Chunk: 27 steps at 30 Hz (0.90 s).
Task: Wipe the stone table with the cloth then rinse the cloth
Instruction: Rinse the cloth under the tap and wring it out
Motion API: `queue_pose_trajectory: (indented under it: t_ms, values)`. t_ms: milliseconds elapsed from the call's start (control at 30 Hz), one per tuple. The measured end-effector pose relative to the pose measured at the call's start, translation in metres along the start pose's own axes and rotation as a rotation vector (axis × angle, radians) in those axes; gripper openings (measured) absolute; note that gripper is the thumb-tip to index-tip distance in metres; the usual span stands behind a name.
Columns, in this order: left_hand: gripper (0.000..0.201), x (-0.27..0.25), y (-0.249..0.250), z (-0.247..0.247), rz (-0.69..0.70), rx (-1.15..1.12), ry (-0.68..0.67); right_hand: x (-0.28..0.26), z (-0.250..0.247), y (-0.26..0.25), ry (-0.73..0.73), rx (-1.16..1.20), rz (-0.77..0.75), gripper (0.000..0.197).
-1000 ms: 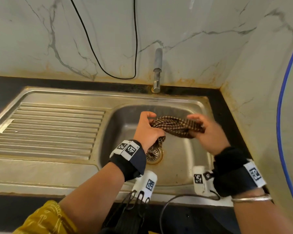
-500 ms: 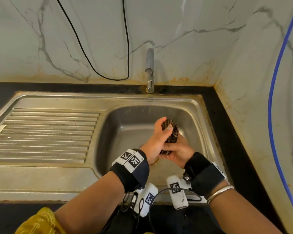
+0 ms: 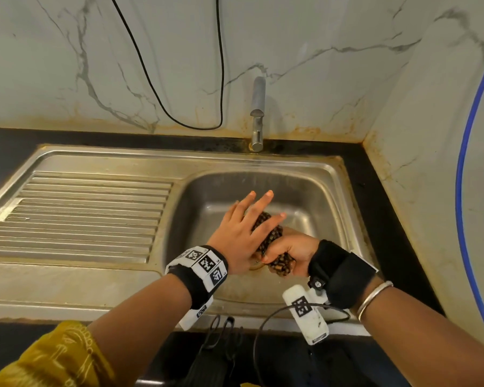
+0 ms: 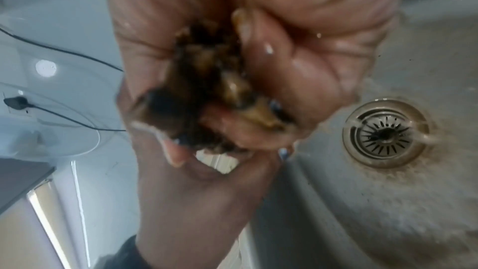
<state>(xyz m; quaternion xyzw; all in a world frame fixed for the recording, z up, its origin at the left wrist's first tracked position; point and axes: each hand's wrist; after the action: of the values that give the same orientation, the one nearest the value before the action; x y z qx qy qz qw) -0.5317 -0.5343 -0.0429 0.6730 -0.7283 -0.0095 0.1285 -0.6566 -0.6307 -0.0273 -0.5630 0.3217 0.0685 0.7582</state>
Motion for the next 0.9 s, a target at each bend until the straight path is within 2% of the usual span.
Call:
queue_pose_trajectory:
  t_ms: [67, 133, 267, 333, 400, 533, 700, 800, 900]
  values:
    - [0.080, 0.000, -0.004, 0.004, 0.117, 0.032, 0.105, -0.003, 0.004, -0.006, -0.085, -0.038, -0.007, 0.038]
    - [0.074, 0.002, -0.008, 0.004, 0.138, 0.020, 0.103, -0.003, 0.004, -0.009, -0.121, -0.092, 0.011, 0.039]
    - [0.071, 0.004, -0.005, -0.003, -0.045, -0.062, -0.121, 0.005, 0.006, -0.013, -0.041, -0.341, 0.055, 0.052]
    - [0.062, 0.006, -0.001, -0.007, -0.142, 0.012, -0.230, 0.008, 0.009, -0.013, 0.042, -0.535, 0.072, 0.043]
    - [0.052, 0.008, 0.003, -0.005, -0.201, 0.048, -0.244, 0.009, 0.011, -0.014, 0.123, -0.709, 0.075, 0.025]
    - [0.032, 0.014, 0.006, 0.001, -0.349, -0.061, -0.308, 0.010, 0.020, -0.016, 0.234, -1.220, 0.085, 0.043]
    - [0.026, 0.020, 0.004, 0.003, -0.526, -0.257, -0.323, 0.011, 0.022, -0.015, 0.358, -1.694, -0.112, 0.039]
    - [0.019, 0.020, 0.002, 0.006, -0.651, -0.393, -0.328, 0.012, 0.019, -0.016, 0.349, -1.822, -0.223, 0.034]
    - [0.013, 0.020, 0.001, 0.008, -0.660, -0.436, -0.341, 0.014, 0.018, -0.012, 0.364, -1.860, -0.300, 0.030]
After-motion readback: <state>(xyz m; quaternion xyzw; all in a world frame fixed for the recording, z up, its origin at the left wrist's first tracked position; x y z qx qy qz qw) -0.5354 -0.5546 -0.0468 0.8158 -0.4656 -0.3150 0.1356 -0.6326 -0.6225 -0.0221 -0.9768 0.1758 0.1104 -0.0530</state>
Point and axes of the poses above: each hand's wrist, its own x-axis towards the middle knuckle, its own z-axis out of the palm, y = z × x, and after that the axes turned 5 degrees about -x, right-handed
